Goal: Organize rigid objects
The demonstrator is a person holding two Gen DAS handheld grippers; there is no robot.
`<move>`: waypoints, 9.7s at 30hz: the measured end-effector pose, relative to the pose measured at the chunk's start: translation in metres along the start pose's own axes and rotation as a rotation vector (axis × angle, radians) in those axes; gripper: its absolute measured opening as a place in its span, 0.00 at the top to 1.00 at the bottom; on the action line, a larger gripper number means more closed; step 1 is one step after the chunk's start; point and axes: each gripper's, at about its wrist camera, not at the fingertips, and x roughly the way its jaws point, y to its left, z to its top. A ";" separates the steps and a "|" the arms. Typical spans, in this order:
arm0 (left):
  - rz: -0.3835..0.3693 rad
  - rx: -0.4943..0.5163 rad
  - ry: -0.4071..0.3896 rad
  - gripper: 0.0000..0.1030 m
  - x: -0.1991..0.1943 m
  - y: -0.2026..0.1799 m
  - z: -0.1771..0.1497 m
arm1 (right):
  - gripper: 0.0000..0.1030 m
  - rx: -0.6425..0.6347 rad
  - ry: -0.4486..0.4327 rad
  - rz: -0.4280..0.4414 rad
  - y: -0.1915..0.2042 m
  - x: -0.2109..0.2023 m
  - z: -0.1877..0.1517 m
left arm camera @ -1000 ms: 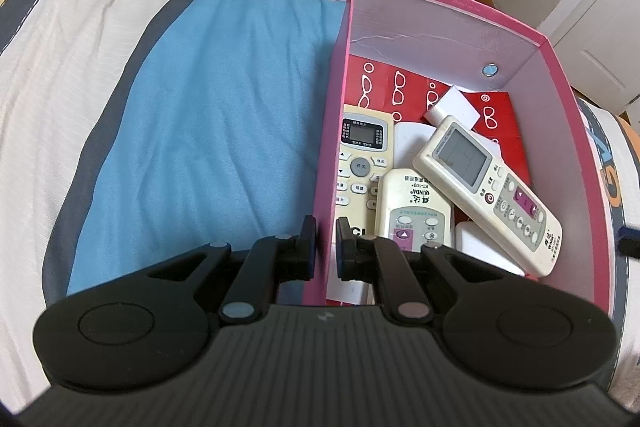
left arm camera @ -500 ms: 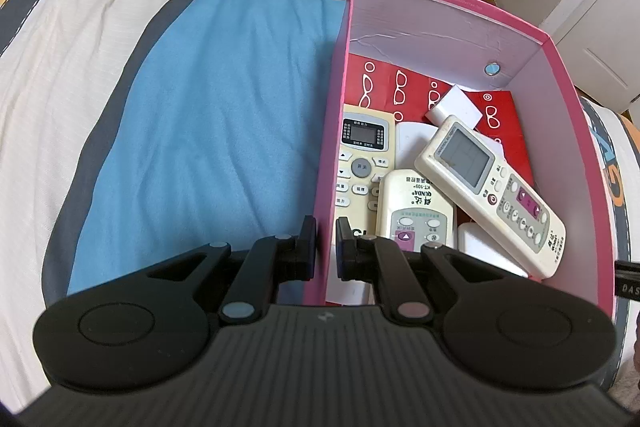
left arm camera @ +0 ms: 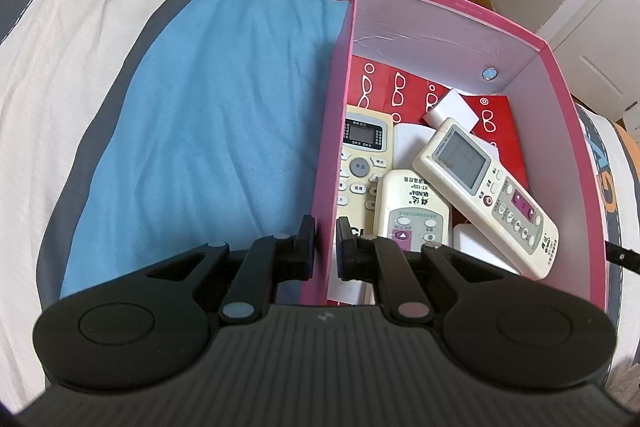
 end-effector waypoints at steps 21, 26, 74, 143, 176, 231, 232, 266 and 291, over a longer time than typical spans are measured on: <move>0.011 0.009 -0.012 0.92 -0.003 -0.002 -0.003 | 0.75 -0.064 -0.183 0.127 0.019 -0.051 -0.010; 0.030 0.016 -0.016 0.92 -0.003 -0.007 -0.003 | 0.75 -0.117 -0.236 0.128 0.030 -0.060 -0.014; 0.029 -0.025 0.020 0.91 0.004 0.001 -0.001 | 0.75 -0.521 -0.095 0.068 0.184 0.023 0.009; 0.050 -0.007 0.018 0.90 0.009 -0.001 0.002 | 0.98 -0.181 -0.170 -0.018 0.031 0.054 0.065; 0.009 -0.057 0.012 0.90 0.004 0.005 0.001 | 0.97 -0.259 -0.169 -0.061 0.036 0.059 0.047; -0.056 -0.078 -0.005 0.90 0.002 0.014 0.003 | 0.91 -0.354 0.046 0.331 0.238 0.087 0.022; -0.060 -0.081 -0.005 0.90 0.002 0.015 0.003 | 0.91 -0.334 0.036 0.330 0.237 0.086 0.023; 0.125 0.074 -0.193 0.83 -0.082 -0.039 -0.026 | 0.74 -0.376 -0.260 0.119 0.162 -0.097 -0.052; 0.156 0.156 -0.348 0.44 -0.184 -0.146 -0.116 | 0.12 -0.368 -0.422 -0.069 0.119 -0.195 -0.089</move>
